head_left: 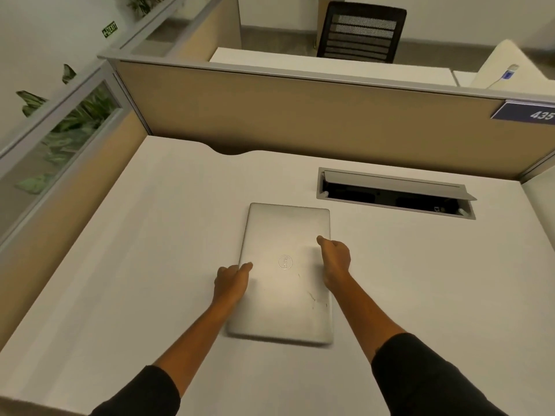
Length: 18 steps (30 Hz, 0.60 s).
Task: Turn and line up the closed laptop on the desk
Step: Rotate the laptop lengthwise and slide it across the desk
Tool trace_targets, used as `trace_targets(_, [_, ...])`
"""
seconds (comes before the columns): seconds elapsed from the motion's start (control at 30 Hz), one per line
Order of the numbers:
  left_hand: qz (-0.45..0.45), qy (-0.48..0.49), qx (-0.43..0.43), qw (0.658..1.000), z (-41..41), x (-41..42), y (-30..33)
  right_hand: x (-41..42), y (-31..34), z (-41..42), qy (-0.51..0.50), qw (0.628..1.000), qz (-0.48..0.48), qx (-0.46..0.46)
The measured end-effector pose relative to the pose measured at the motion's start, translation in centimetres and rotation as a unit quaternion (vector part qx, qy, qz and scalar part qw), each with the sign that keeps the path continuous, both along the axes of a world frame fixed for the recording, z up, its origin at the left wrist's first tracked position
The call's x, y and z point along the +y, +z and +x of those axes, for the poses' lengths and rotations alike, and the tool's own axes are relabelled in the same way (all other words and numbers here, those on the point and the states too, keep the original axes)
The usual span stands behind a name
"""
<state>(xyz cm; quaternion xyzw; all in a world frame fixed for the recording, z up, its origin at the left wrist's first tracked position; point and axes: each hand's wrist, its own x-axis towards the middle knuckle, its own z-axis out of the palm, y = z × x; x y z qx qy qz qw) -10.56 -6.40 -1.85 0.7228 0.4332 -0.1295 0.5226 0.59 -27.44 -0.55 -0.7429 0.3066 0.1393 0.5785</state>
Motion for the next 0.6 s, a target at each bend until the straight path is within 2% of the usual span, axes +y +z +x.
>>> trace_targets(0.13, [-0.004, 0.001, -0.006, 1.0, -1.1, -0.5, 0.2, -0.7, 0.0, 0.3, 0.015, 1.0, 0.002, -0.012])
trace_targets(0.4, [0.063, -0.113, 0.003, 0.992, -0.5, 0.8, 1.4, -2.9, -0.1, -2.5, 0.131, 0.988, -0.074, -0.045])
trace_targets(0.6, [0.082, -0.127, -0.025, 0.988, 2.3, 1.3, 2.3, -4.5, -1.0, -7.3, 0.143, 0.983, -0.112, -0.037])
